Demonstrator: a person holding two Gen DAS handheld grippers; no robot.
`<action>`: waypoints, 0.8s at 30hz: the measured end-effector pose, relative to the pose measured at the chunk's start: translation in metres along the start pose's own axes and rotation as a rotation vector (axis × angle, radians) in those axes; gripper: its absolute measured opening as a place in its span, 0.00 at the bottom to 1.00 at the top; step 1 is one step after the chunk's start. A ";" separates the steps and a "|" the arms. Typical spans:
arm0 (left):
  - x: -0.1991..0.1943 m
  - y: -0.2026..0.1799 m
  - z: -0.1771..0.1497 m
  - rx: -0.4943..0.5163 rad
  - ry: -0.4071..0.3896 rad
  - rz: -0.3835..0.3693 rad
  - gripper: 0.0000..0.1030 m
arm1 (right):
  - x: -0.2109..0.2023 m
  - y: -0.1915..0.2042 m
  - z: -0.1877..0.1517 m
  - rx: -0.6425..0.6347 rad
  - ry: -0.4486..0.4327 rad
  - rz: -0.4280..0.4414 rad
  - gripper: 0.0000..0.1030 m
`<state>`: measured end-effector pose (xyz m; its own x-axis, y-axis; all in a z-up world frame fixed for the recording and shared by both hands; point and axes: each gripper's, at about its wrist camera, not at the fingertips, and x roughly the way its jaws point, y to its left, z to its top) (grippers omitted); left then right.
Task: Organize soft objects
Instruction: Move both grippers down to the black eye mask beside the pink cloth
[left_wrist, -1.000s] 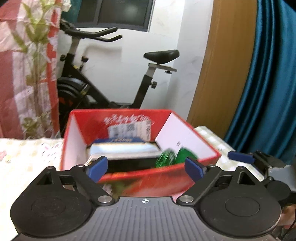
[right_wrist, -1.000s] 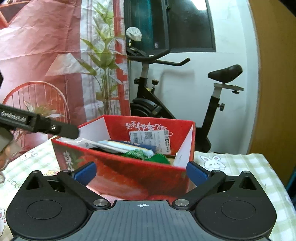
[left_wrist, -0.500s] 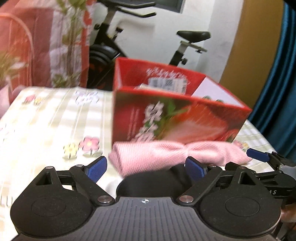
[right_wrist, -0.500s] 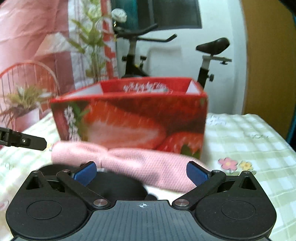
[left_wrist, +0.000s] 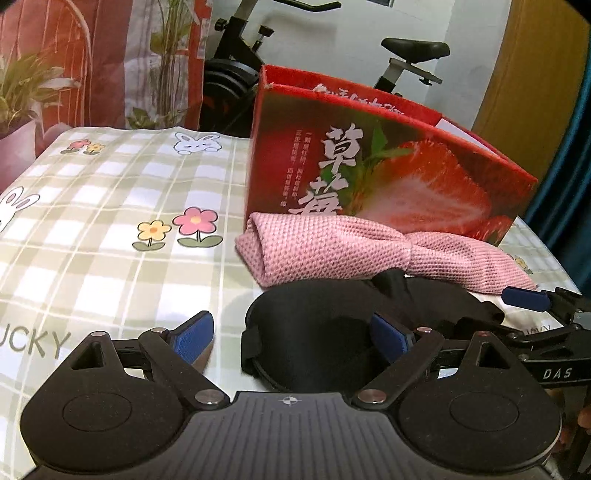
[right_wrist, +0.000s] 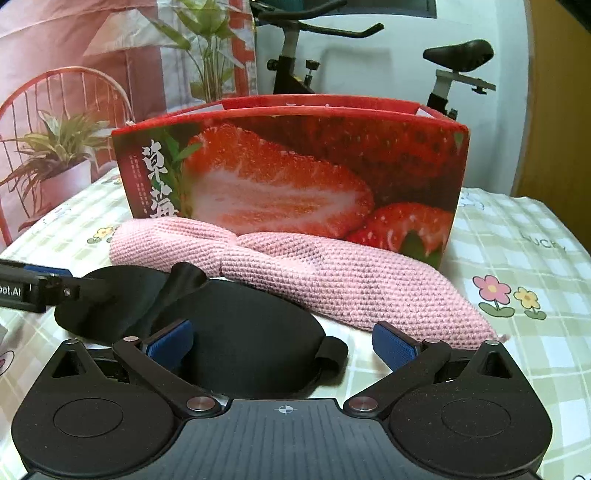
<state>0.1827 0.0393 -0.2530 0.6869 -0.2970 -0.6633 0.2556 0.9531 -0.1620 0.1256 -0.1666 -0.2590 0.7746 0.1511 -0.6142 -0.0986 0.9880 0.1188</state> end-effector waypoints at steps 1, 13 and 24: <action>0.000 0.001 -0.001 -0.007 0.001 0.001 0.91 | 0.000 0.000 0.000 0.001 0.002 0.001 1.00; 0.001 -0.001 -0.007 -0.007 0.000 0.022 1.00 | 0.007 -0.012 -0.001 0.073 0.044 0.049 1.00; 0.001 -0.003 -0.010 -0.013 -0.009 0.036 1.00 | 0.008 -0.010 -0.002 0.073 0.044 0.048 1.00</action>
<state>0.1759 0.0369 -0.2601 0.7016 -0.2625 -0.6624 0.2215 0.9640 -0.1474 0.1320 -0.1757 -0.2664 0.7415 0.2009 -0.6401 -0.0876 0.9749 0.2045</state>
